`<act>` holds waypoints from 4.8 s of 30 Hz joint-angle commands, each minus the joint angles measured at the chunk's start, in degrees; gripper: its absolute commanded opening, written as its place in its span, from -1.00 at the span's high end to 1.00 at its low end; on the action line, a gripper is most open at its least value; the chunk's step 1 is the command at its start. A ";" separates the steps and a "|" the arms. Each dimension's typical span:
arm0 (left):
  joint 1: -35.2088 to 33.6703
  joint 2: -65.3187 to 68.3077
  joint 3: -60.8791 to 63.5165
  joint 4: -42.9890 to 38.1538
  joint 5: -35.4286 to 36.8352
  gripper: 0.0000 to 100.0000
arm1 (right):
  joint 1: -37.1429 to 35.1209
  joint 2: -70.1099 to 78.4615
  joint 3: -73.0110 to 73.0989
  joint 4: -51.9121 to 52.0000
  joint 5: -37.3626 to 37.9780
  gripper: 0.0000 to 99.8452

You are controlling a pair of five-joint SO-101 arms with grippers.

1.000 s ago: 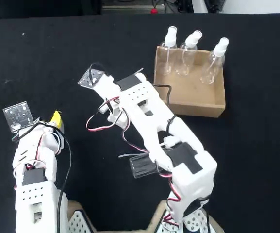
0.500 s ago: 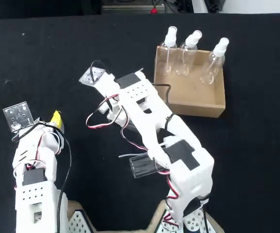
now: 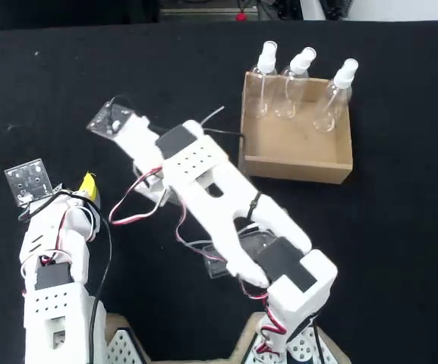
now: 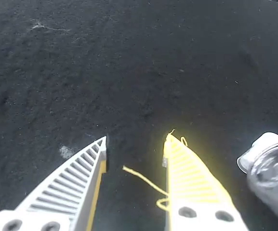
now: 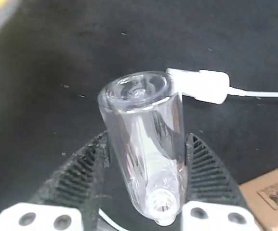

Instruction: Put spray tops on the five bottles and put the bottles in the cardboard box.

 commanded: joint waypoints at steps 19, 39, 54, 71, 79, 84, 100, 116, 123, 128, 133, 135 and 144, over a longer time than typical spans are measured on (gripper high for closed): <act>-0.48 -0.62 -1.98 -1.05 0.44 0.62 | 1.58 -15.43 12.53 7.12 9.05 0.31; -0.31 -0.62 -1.89 -1.05 0.44 0.62 | 13.45 -15.96 32.22 -31.12 -5.98 0.31; -0.31 -0.62 -1.89 -1.05 0.44 0.62 | 7.12 -15.16 12.44 -14.68 -45.01 0.31; -0.31 -0.62 -1.89 -1.05 0.44 0.62 | 6.07 -0.57 6.37 -17.76 -78.24 0.31; -0.48 -0.62 -1.98 -1.14 0.35 0.62 | 1.32 2.68 4.88 -17.85 -78.15 0.31; -0.57 -0.62 -1.89 -1.14 0.35 0.62 | 1.23 5.41 4.44 -17.85 -78.15 0.31; -0.75 -0.62 -1.98 -1.14 0.44 0.62 | 2.20 7.69 -0.13 -8.44 -68.04 0.84; -0.48 -0.62 -1.98 -1.14 0.44 0.62 | 6.95 12.09 -8.48 5.27 -13.63 0.83; -0.31 -0.62 -1.98 -1.14 0.44 0.62 | 3.78 12.97 -9.45 12.84 -8.88 0.48; -0.40 -0.62 -1.98 -1.14 0.44 0.62 | 4.31 12.97 -17.89 25.76 -8.88 0.39; -0.57 -0.62 -1.98 -1.14 0.35 0.62 | 7.65 14.46 -21.23 28.40 -13.19 0.44; -0.66 -0.62 -1.98 -1.14 0.35 0.62 | 8.26 15.78 -21.23 28.57 -16.00 0.44; -0.75 -0.62 -1.98 -1.14 0.35 0.62 | 9.23 18.24 -20.44 28.75 -26.46 0.44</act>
